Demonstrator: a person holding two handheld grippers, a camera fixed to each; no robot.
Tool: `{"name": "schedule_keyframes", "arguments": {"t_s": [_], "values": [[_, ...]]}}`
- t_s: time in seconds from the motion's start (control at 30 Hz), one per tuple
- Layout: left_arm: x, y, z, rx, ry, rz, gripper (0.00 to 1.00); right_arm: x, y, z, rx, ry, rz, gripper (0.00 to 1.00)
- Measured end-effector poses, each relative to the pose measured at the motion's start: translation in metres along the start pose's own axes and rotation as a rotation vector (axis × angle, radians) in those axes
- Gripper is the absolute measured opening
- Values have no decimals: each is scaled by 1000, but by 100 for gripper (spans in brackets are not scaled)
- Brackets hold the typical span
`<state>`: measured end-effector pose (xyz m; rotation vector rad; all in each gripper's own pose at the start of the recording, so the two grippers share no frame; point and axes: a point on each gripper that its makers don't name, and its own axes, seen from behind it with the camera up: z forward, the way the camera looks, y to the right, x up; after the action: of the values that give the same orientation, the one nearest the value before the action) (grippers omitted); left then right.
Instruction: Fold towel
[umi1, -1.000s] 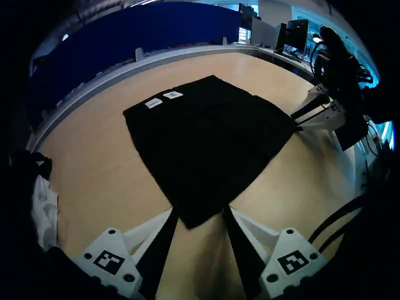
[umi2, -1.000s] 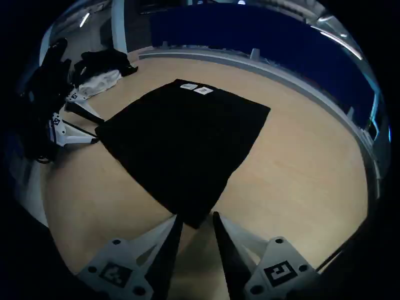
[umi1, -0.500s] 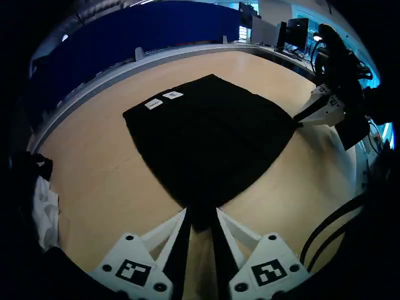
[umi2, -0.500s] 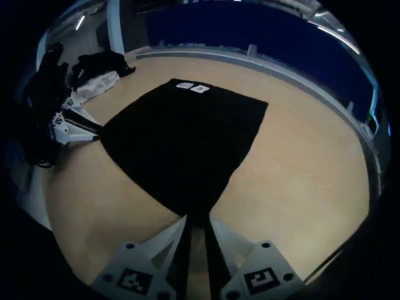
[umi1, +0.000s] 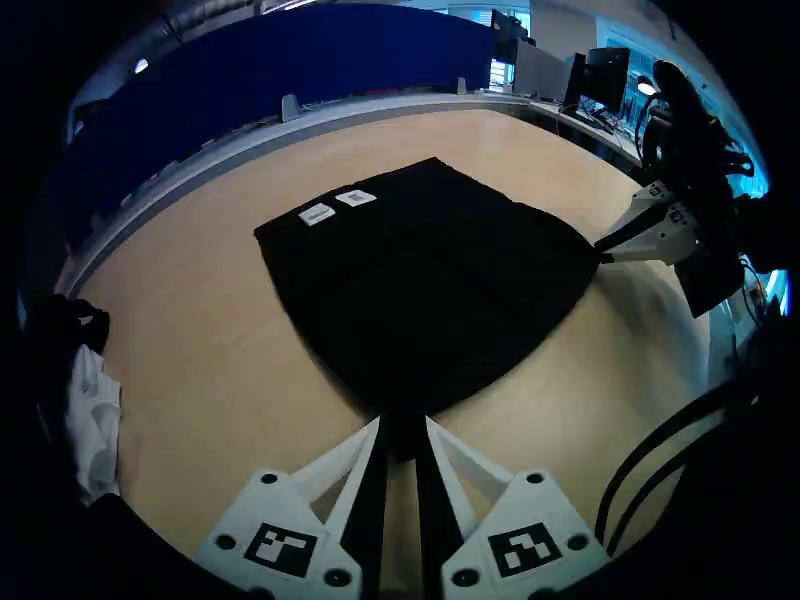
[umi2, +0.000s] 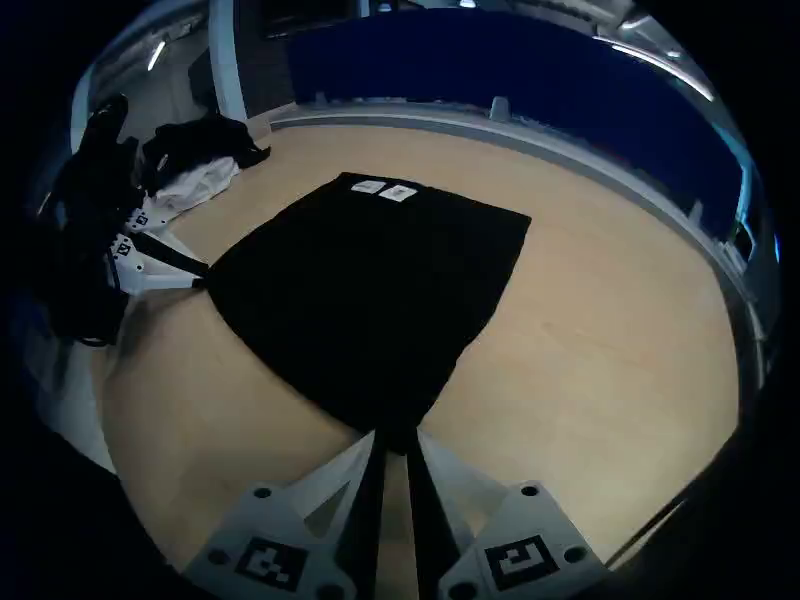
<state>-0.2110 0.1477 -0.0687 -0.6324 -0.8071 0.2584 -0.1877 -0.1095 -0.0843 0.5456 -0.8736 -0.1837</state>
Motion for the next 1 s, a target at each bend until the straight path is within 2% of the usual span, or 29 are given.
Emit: {"name": "schedule_keyframes", "arguments": {"t_s": [0.2,0.5,1.0], "values": [[18,1,-11,11,28,-33,16,18,6,-10,-9,29,7,14],[41,1,-36,20,38,-76,16,49,7,-34,-11,77,6,14],[67,16,-85,10,45,-139,16,76,-2,-83,-6,118,12,14]]}}
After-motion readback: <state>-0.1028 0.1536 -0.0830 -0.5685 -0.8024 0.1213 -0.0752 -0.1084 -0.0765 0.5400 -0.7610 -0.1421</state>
